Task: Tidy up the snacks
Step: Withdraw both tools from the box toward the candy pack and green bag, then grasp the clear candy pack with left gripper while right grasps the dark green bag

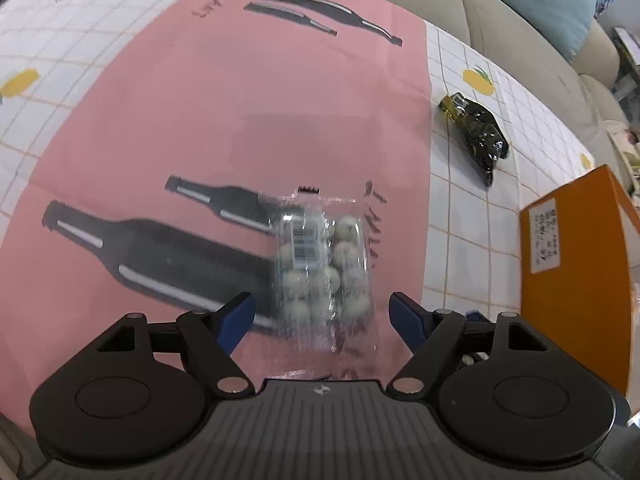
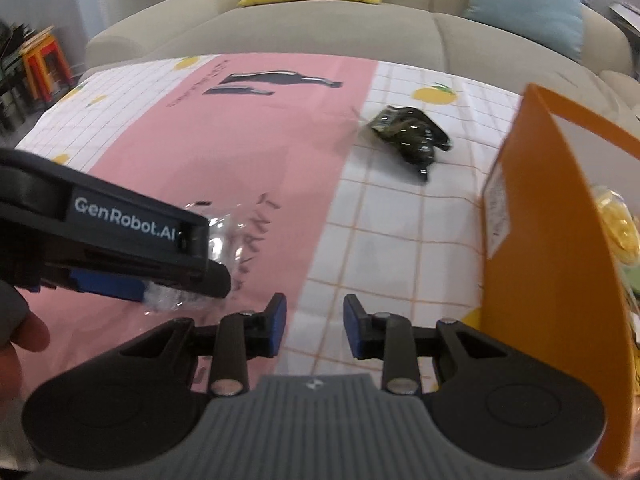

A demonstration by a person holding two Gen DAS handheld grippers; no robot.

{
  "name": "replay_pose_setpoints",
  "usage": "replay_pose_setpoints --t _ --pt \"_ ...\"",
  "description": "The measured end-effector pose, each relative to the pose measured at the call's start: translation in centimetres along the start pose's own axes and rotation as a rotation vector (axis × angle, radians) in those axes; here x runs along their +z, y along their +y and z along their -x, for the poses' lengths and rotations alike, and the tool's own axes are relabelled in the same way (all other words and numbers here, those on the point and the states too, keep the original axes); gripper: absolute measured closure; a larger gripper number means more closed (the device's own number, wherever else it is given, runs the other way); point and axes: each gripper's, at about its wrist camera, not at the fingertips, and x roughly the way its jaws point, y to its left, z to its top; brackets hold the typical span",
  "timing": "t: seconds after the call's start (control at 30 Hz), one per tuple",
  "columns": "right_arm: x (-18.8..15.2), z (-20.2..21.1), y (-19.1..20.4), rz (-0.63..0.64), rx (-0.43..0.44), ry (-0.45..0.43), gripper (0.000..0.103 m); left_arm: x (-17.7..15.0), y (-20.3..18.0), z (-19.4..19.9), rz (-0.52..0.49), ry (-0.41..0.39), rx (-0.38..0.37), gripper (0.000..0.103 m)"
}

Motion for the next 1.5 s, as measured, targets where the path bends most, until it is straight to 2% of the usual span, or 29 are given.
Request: replay_pose_setpoints --t 0.17,0.33,0.4,0.5,0.7,0.93,1.03,1.33,1.5 --pt "-0.4 -0.1 -0.5 -0.004 -0.016 0.005 0.072 -0.3 -1.8 -0.7 -0.07 -0.048 0.069 0.01" --pt "-0.3 -0.1 -1.1 -0.028 -0.016 0.001 0.065 -0.6 -2.8 -1.0 -0.134 -0.081 0.125 0.01" --pt "-0.3 -0.2 -1.3 -0.036 -0.018 0.004 0.065 -0.8 -3.2 -1.1 -0.169 -0.09 0.152 0.022" --pt "-0.3 -0.3 -1.4 -0.046 -0.012 0.009 0.064 -1.2 -3.3 -1.0 -0.21 -0.103 0.172 0.029" --pt "-0.3 -0.6 -1.3 -0.034 -0.018 0.006 0.061 -1.0 -2.8 -0.7 -0.232 -0.12 0.148 0.039" --pt "0.3 0.0 -1.1 0.0 -0.034 -0.005 0.059 0.0 -1.9 0.1 -0.209 -0.124 0.112 0.041" --pt "1.1 0.5 -1.1 0.014 -0.023 -0.012 0.053 0.7 -1.8 0.8 -0.203 -0.134 0.094 0.041" --pt "5.9 0.2 -1.4 0.156 -0.045 0.024 0.047 4.0 -2.1 2.6 -0.208 -0.169 0.054 0.041" --pt "9.4 -1.0 -1.9 0.229 -0.068 0.055 0.036 6.0 -2.2 2.5 -0.215 -0.169 0.051 0.041"
